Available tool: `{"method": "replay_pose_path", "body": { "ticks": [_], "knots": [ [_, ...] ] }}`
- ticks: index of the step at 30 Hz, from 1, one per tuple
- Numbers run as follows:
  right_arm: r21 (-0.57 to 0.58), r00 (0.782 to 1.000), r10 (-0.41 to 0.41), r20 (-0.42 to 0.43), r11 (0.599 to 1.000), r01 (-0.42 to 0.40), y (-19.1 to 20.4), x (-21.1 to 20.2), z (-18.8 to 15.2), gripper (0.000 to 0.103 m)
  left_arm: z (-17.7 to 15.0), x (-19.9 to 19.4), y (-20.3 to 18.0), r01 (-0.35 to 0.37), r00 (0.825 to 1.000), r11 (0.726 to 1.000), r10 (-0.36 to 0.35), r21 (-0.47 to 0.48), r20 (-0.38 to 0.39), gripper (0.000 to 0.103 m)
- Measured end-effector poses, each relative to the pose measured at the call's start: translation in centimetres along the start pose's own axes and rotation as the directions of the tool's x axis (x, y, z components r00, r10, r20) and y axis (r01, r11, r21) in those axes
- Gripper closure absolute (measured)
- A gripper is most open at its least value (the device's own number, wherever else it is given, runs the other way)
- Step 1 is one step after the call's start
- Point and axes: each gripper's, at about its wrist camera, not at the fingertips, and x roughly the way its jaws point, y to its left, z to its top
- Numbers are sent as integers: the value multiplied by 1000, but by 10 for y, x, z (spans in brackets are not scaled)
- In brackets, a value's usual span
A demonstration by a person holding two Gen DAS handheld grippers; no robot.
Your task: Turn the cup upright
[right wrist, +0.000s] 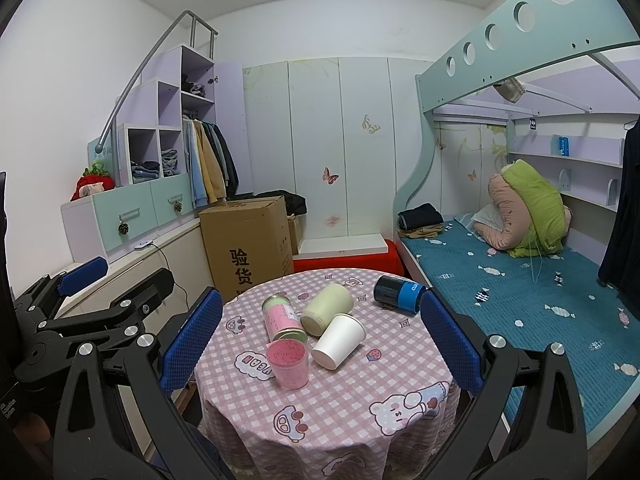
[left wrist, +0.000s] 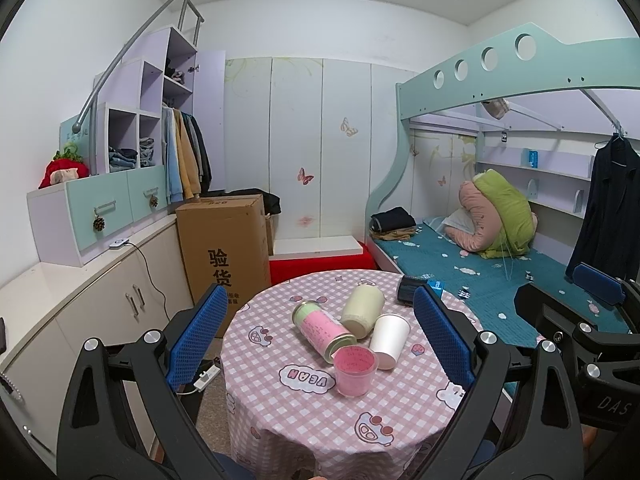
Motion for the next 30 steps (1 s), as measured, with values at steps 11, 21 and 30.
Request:
{"method": "replay_pose_path", "body": {
  "ticks": [11, 21, 30],
  "knots": [
    [2, 1000, 4, -2, 1000, -4, 0, 1, 0, 7, 4, 2, 3, 0, 1000, 1000, 0, -2, 0, 8],
    [3, 1000, 4, -3, 1000, -4, -1, 2, 1, 7, 7, 3, 9, -6, 1000, 1000, 6, 1, 2, 8],
    [4, 1000, 5, -7, 1000, -5, -2, 4, 0, 7, 6, 3, 9, -3, 1000, 1000, 3, 0, -2, 8]
  ]
}}
